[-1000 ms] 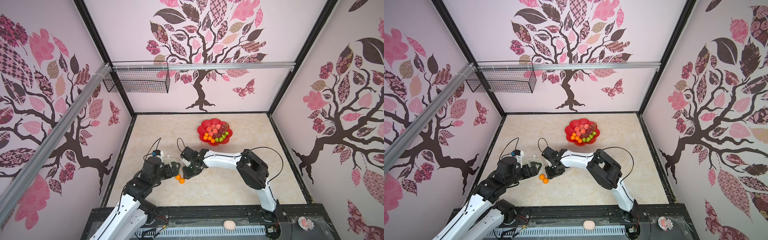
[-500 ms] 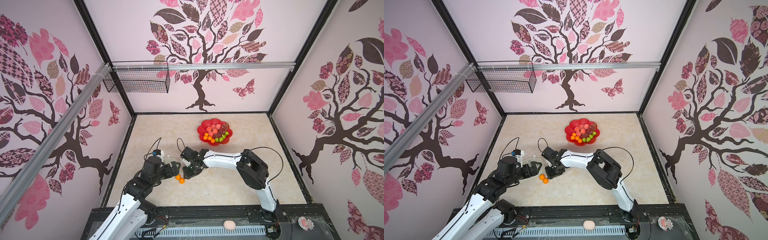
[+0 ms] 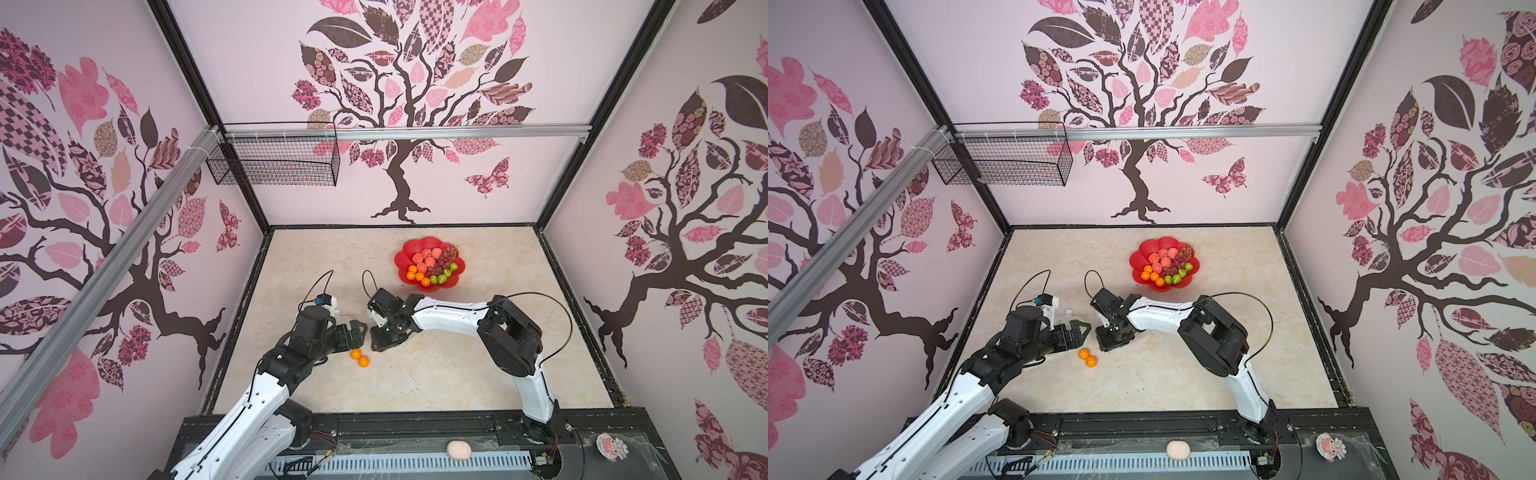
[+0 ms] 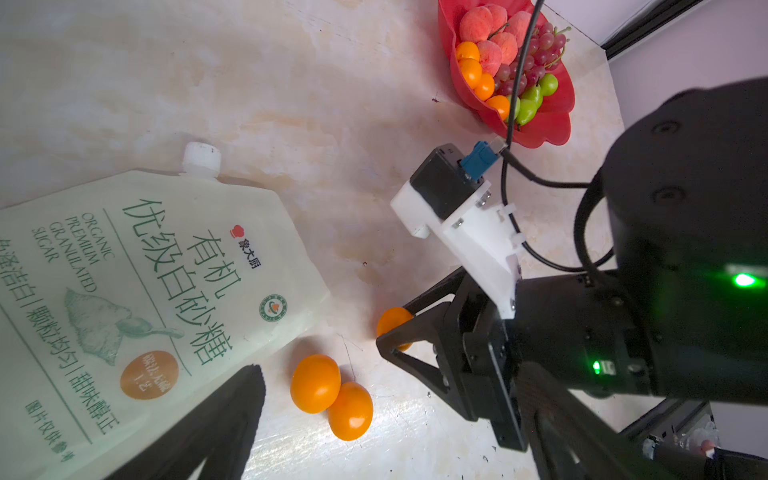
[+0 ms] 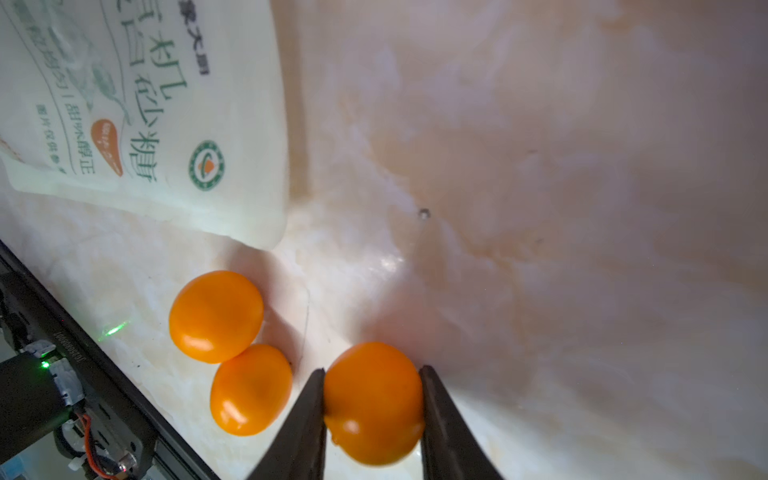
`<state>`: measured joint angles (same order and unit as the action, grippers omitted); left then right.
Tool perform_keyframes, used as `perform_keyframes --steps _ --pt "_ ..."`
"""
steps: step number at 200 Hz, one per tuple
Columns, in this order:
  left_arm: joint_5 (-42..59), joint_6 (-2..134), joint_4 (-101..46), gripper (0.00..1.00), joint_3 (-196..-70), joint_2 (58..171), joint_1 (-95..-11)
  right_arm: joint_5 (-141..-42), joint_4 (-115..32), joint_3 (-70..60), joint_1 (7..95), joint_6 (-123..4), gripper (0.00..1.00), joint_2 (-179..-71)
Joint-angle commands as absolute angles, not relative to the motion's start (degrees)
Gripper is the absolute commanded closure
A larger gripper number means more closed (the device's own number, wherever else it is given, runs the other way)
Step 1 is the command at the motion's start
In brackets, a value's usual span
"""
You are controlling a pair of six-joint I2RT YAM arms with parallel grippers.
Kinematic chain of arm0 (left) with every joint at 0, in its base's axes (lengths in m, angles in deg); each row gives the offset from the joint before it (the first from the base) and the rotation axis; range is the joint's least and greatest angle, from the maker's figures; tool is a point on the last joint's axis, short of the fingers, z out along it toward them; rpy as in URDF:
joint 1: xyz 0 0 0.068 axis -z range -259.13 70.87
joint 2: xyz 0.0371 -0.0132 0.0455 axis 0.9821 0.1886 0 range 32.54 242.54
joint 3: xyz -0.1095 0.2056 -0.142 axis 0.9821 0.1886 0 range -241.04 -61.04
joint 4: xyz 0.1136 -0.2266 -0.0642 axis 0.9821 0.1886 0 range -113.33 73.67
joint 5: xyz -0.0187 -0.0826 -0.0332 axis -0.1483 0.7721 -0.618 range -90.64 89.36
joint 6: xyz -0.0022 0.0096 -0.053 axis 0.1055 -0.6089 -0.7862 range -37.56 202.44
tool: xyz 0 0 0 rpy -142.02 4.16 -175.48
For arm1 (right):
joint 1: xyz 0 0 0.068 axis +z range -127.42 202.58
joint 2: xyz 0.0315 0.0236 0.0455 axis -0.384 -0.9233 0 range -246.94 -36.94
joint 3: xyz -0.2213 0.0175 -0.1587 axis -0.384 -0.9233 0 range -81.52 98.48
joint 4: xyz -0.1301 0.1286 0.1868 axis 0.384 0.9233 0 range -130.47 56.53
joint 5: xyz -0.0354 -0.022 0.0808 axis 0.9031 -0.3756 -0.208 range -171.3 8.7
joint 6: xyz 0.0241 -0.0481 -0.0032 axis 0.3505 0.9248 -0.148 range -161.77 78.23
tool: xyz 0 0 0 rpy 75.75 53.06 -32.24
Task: Place and organize the fake fruits in the fruit bowl
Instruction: 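Lift the orange ball and carry it over the bowl with the right gripper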
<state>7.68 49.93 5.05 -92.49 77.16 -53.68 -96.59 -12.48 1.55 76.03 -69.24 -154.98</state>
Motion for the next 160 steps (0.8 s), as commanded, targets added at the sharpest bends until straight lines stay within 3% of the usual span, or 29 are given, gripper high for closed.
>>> perform_keyframes --steps 1,160 --pt "10.18 51.92 0.6 0.01 -95.56 78.88 -53.47 -96.5 -12.16 0.63 73.22 -69.93 0.65 -149.11" --pt "16.34 56.83 -11.99 0.01 -110.85 106.73 -52.48 -92.16 -7.64 5.89 54.96 -67.48 0.64 -145.89"
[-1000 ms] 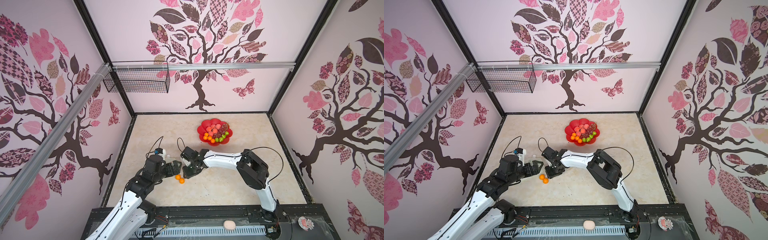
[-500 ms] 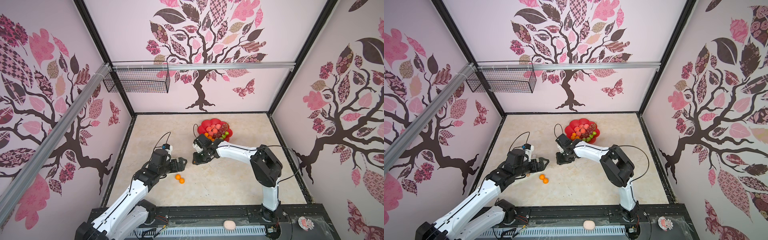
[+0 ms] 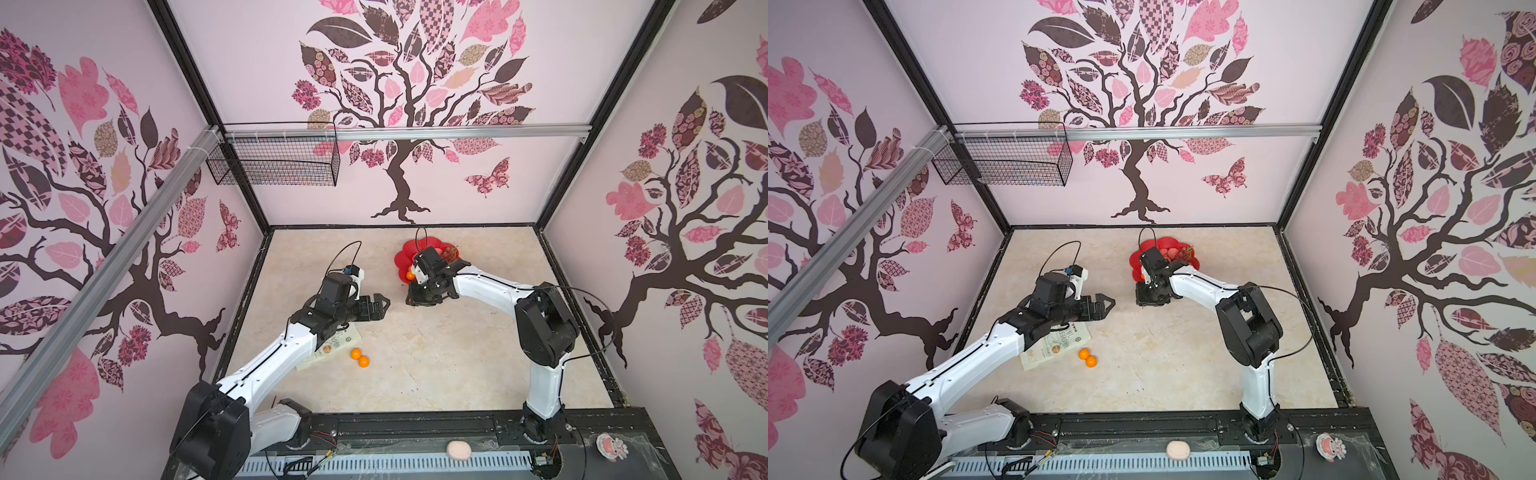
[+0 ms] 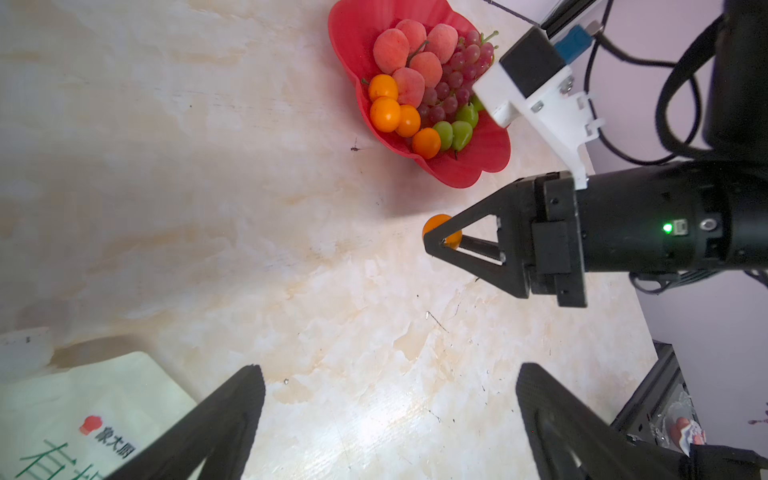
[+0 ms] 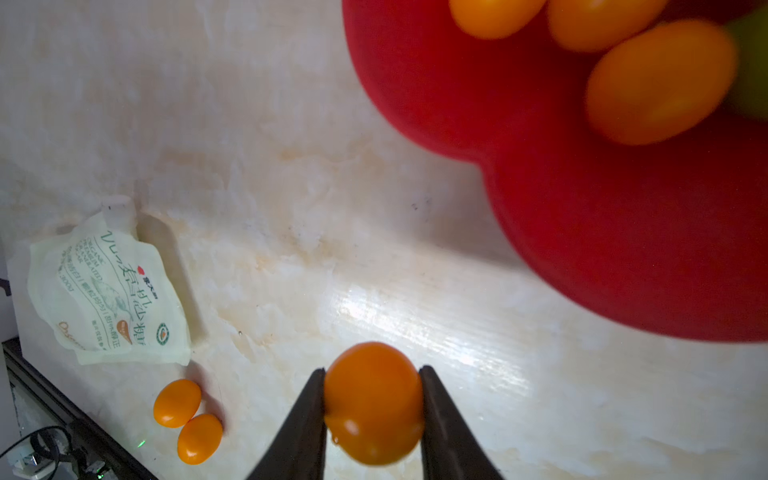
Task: Place and organize the fake fruits in the fruit bowl
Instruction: 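Lift the orange ball and carry it over the bowl with the right gripper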
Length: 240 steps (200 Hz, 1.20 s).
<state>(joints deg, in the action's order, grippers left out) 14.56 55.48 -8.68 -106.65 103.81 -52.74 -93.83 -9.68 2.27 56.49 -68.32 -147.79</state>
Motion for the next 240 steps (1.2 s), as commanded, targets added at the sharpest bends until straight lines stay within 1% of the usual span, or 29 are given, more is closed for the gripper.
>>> perform_keyframes --steps 1,33,105,156,240 --pt "16.42 56.84 -12.04 0.01 -110.95 106.9 -52.49 -92.18 -7.62 5.95 54.85 -67.5 0.64 -145.95" --pt "17.28 57.22 -13.17 0.02 -114.19 111.17 -52.44 -91.65 -6.91 9.08 52.94 -67.48 0.64 -147.91" --pt "18.52 57.92 -13.53 0.02 -119.83 118.52 -52.43 -89.41 -3.32 18.4 51.63 -65.37 0.64 -155.69" --pt "19.31 58.37 -13.34 0.01 -121.73 120.59 -52.5 -88.6 -1.56 22.31 51.04 -64.62 0.63 -159.33" --pt "18.95 58.36 -13.4 0.01 -122.2 120.72 -52.43 -89.08 0.32 25.74 50.6 -63.55 0.62 -164.05"
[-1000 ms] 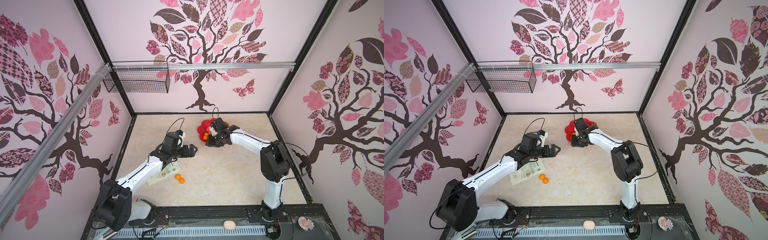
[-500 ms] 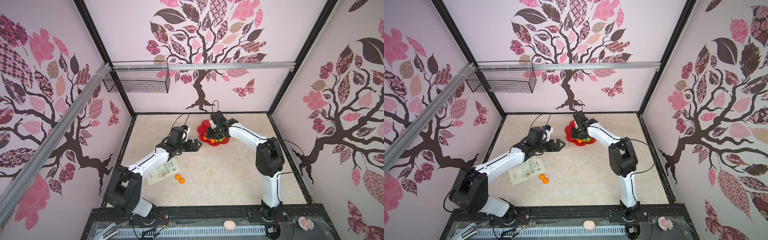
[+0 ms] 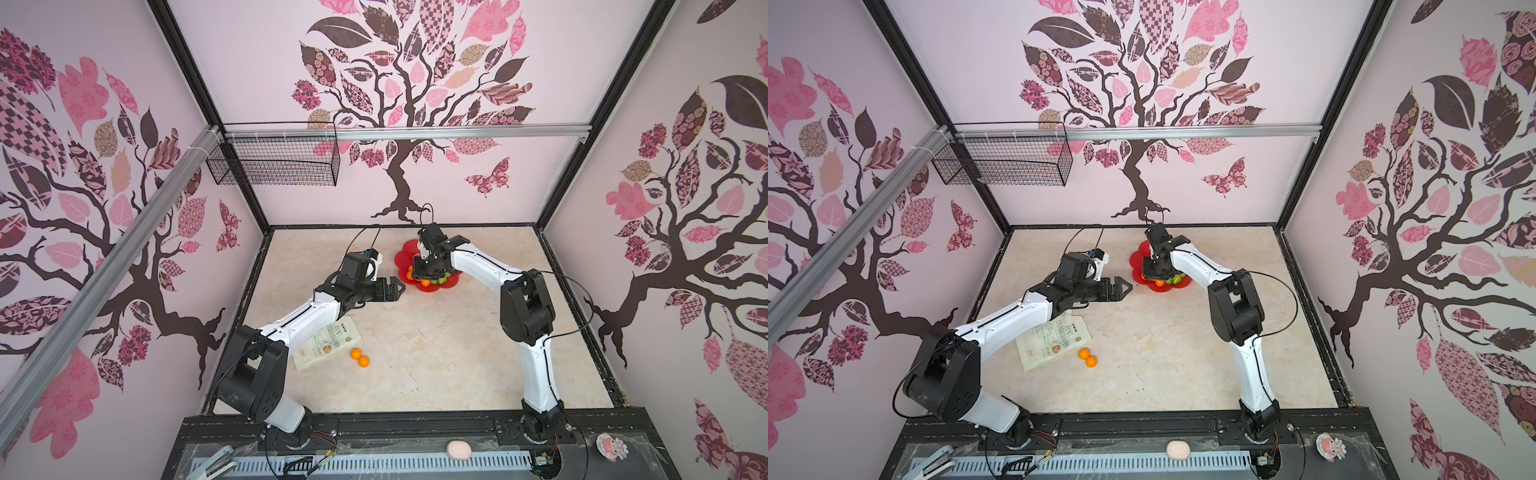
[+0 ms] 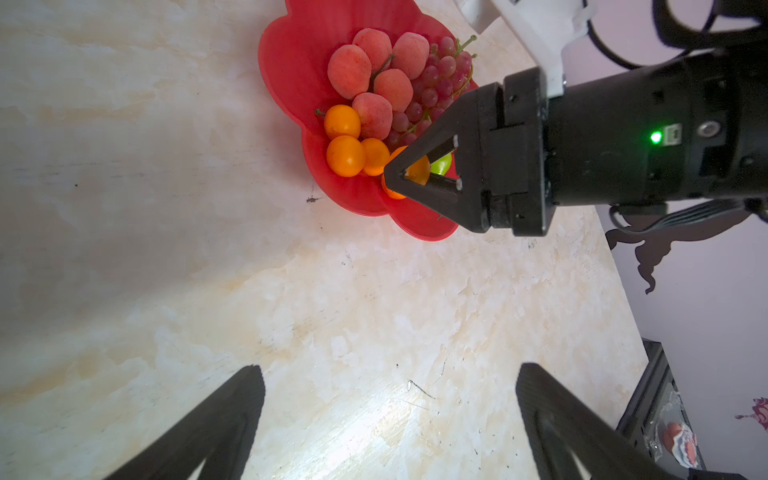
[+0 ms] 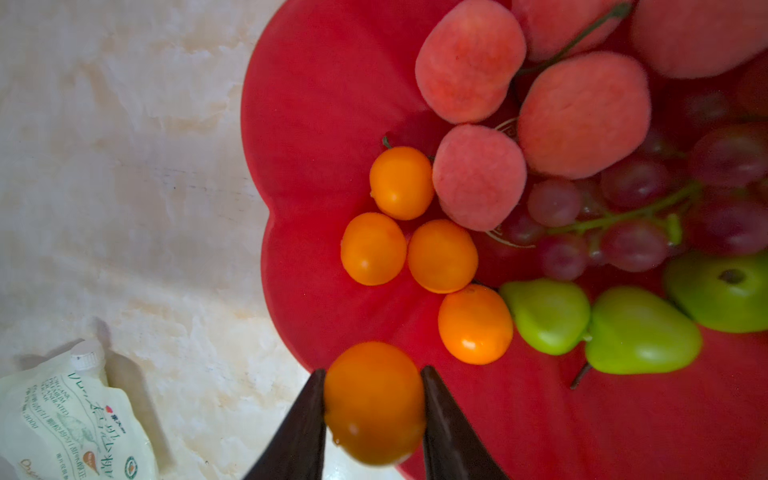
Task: Place and organize the fake fruits in the fruit bowl
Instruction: 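Lift the orange ball and carry it over the bowl with the right gripper, then open the right gripper to drop the orange ball into the bowl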
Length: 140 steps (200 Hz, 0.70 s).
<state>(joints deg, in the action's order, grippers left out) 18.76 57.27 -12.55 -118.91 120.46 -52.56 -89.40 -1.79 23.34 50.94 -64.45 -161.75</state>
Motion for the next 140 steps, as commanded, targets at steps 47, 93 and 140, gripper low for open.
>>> perform_keyframes --steps 47,93,140 --pt "18.96 58.19 -13.4 0.01 -122.04 120.82 -52.41 -89.1 1.01 26.91 50.28 -63.13 0.61 -165.8" --pt "18.78 58.1 -13.26 0.02 -121.72 120.74 -52.41 -89.47 1.8 28.49 50.13 -63.03 0.59 -167.0" --pt "18.87 57.98 -13.31 0.01 -121.34 120.7 -52.41 -89.76 1.77 28.11 50.1 -62.93 0.58 -167.0"
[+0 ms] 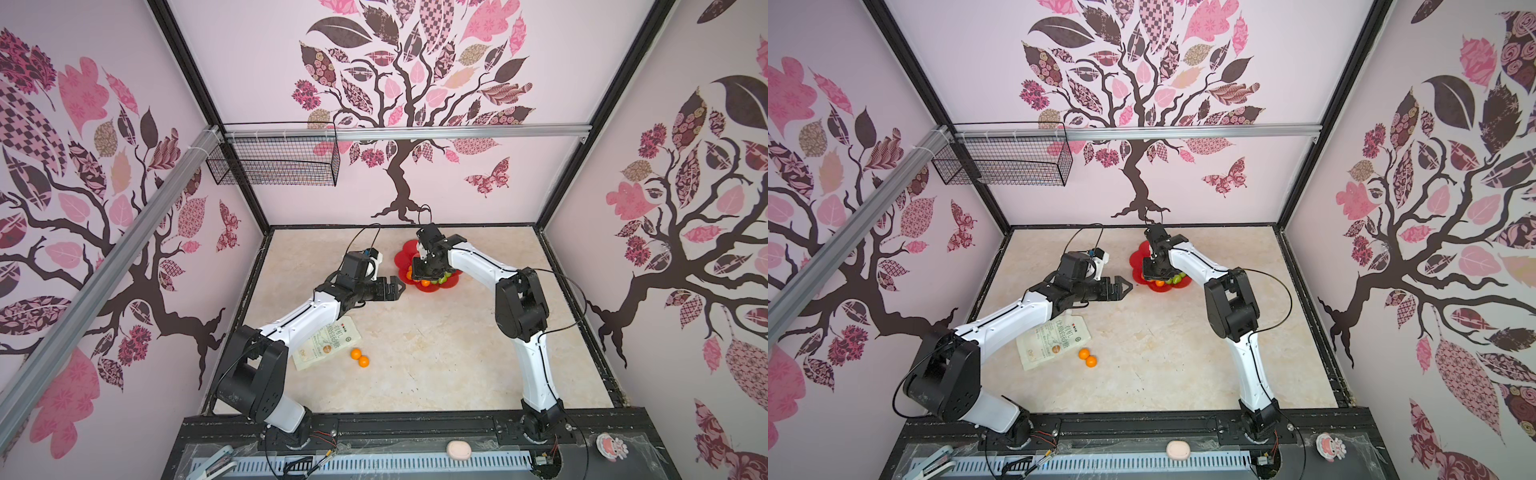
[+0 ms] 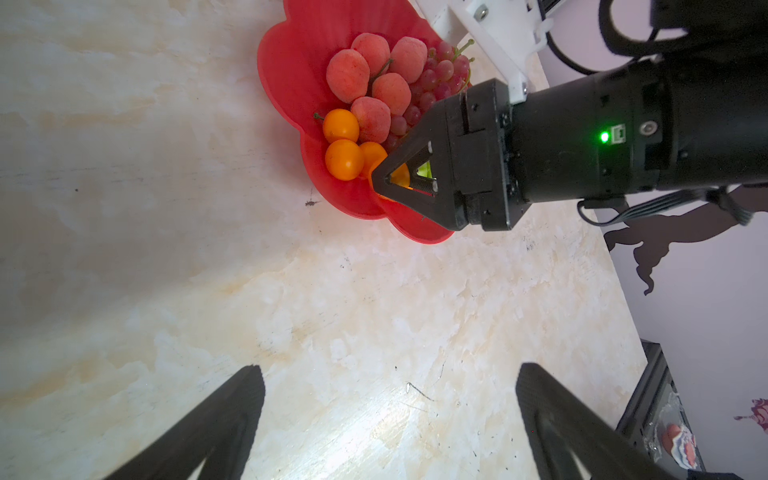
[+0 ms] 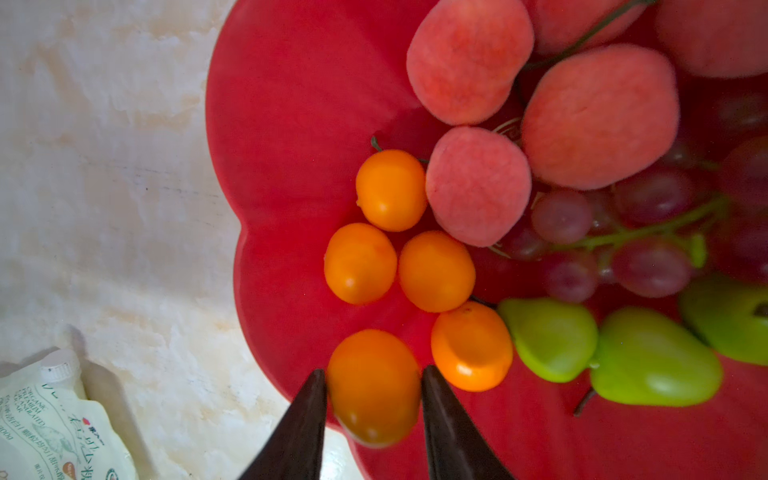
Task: Place and organize the fake fruits in the fruit bowl
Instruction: 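Open the right gripper to drop the orange ball into the bowl, then move the right gripper back over the last two orange balls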
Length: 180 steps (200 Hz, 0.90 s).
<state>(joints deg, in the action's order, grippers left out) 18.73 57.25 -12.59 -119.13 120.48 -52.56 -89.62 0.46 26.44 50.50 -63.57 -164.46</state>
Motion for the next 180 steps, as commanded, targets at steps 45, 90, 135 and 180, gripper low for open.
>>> perform_keyframes --steps 45,90,135,180 --pt "18.63 58.03 -12.84 0.01 -120.83 119.89 -52.46 -89.83 1.81 28.07 50.16 -62.87 0.58 -166.3" --pt "16.22 59.44 -8.71 0.02 -120.44 115.51 -52.46 -87.93 1.16 27.03 50.12 -62.95 0.56 -161.9" --pt "13.33 60.46 -3.23 0.01 -118.75 108.28 -53.24 -86.62 -1.55 21.5 50.25 -63.9 0.56 -154.11" --pt "16.12 58.17 -0.29 0.01 -113.53 100.45 -55.23 -85.88 -3.28 14.57 53.87 -64.54 0.56 -147.78"
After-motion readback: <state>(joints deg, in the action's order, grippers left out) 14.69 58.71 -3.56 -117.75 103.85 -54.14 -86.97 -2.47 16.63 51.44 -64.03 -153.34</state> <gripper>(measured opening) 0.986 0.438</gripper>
